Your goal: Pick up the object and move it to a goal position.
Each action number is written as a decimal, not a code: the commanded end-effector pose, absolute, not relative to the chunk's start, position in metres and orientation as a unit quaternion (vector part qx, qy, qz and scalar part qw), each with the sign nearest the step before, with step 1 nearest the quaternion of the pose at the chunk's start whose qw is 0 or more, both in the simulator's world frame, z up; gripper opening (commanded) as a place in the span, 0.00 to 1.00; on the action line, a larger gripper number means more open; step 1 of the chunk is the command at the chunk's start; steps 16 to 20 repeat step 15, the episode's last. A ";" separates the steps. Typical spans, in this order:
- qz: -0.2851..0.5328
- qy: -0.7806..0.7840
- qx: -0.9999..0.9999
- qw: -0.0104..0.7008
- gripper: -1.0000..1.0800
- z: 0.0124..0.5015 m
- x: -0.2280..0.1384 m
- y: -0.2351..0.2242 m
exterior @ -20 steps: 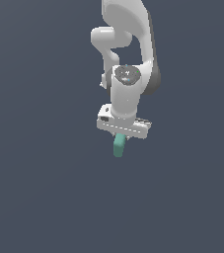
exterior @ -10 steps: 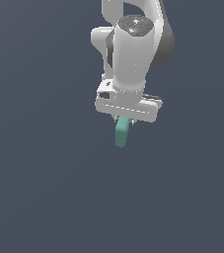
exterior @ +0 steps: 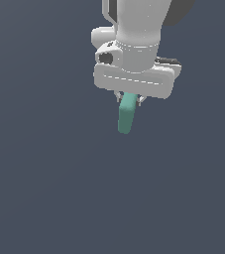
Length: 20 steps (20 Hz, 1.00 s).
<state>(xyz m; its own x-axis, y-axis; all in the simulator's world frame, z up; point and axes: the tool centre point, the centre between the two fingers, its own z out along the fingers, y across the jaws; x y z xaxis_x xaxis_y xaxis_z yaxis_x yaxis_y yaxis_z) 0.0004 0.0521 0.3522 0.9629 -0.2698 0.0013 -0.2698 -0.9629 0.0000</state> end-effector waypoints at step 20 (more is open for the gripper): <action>0.000 -0.136 0.991 0.000 0.00 0.409 0.007 0.056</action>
